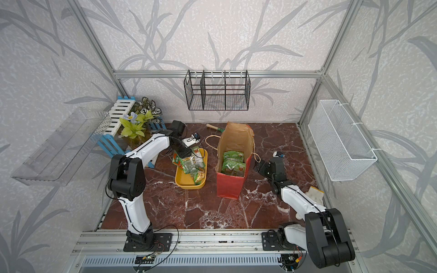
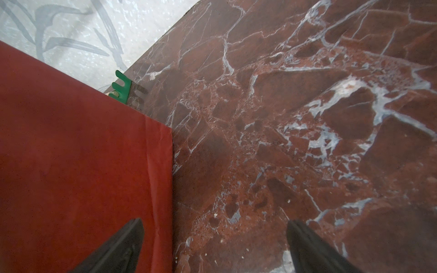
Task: Place the condiment packets inside the bag
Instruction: Pick up the condiment packet from the storage box, then place the condiment packet in the paper bag.
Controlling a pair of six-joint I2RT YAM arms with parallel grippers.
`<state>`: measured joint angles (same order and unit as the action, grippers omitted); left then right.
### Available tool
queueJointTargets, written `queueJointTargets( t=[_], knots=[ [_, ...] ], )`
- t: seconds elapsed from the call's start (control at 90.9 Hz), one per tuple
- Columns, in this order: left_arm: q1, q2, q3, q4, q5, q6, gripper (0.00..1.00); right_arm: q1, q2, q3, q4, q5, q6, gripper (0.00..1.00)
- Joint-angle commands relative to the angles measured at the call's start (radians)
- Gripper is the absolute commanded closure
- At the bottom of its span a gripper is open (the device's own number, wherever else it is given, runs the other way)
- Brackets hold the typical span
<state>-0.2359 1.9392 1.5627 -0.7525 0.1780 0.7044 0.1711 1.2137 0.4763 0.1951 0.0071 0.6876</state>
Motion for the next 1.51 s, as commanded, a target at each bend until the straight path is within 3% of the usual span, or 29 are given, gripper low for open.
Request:
queueJointTargets(
  t=[0.0,0.198,0.484,0.913,1.221,1.495],
  knots=[
    [-0.008,-0.002,-0.009,-0.03,-0.002,0.022,0.63,0.004,0.004,0.033,-0.009,-0.001,0.0,0.01],
    [-0.042,-0.055,-0.018,-0.068,0.0,0.031,1.0,0.004,0.005,0.035,-0.009,0.001,0.0,0.01],
    [-0.118,-0.241,-0.091,-0.06,-0.028,0.027,1.0,0.004,0.004,0.034,-0.012,0.001,0.001,0.01],
    [-0.14,-0.533,-0.068,-0.085,0.023,-0.037,1.0,0.004,0.001,0.032,-0.011,0.0,0.001,0.01],
    [-0.149,-0.672,0.1,-0.119,0.164,-0.16,1.0,0.004,0.001,0.031,-0.012,0.0,0.005,0.01],
    [-0.233,-0.711,0.173,-0.044,0.212,-0.28,1.0,0.004,-0.006,0.03,-0.014,0.004,0.006,0.01]
  ],
)
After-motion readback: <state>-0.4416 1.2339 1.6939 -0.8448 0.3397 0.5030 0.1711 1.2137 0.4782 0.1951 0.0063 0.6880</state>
